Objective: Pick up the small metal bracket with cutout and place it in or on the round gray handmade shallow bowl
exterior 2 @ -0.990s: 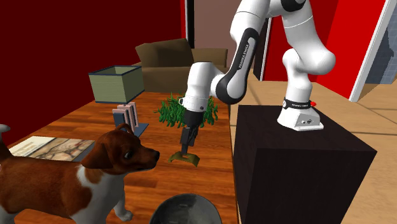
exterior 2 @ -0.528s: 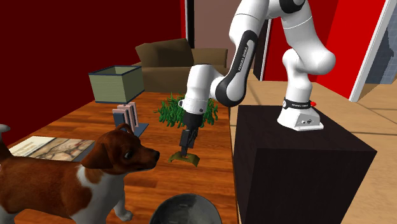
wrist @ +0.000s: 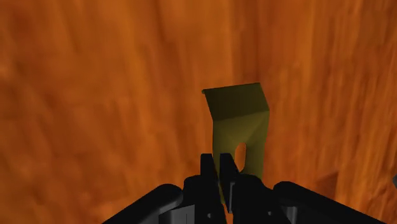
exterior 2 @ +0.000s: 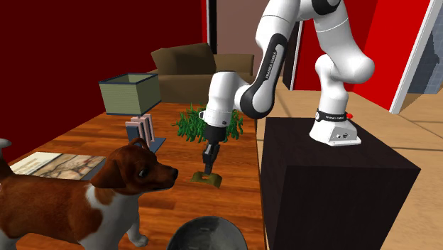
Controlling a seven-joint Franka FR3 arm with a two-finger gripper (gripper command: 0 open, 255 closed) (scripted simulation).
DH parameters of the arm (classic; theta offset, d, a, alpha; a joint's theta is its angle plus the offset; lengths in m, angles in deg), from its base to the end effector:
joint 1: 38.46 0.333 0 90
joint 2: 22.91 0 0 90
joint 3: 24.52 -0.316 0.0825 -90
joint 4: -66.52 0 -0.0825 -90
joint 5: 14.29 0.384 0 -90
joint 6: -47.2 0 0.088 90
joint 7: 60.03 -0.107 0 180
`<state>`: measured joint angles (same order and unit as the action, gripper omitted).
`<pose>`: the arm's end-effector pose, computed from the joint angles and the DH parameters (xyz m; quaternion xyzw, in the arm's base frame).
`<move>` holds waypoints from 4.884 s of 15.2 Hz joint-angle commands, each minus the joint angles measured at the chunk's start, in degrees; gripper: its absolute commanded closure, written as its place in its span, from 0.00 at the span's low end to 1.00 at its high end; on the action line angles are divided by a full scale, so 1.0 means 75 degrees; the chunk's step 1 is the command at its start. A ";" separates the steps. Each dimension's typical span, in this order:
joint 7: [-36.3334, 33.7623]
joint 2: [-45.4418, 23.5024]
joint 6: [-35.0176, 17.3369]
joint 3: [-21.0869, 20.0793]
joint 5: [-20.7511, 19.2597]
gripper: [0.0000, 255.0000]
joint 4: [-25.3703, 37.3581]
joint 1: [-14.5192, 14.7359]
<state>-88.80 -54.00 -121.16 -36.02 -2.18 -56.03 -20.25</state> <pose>0.5199 0.2804 0.1765 -0.9819 0.1120 -0.0705 0.1354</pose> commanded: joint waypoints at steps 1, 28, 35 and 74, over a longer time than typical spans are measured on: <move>0.0000 -0.0006 0.0001 -0.0008 0.0000 1.00 -0.0005 0.0006; -0.0891 -0.1156 0.2264 0.1208 -0.1162 1.00 0.2267 0.1356; -0.0893 -0.0981 0.2385 0.1208 -0.1161 1.00 0.2213 0.1350; -0.2903 -0.0678 0.5337 0.1040 -0.1670 1.00 0.4933 0.2808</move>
<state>-109.71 -57.94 -81.97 -28.20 -14.50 -21.02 0.13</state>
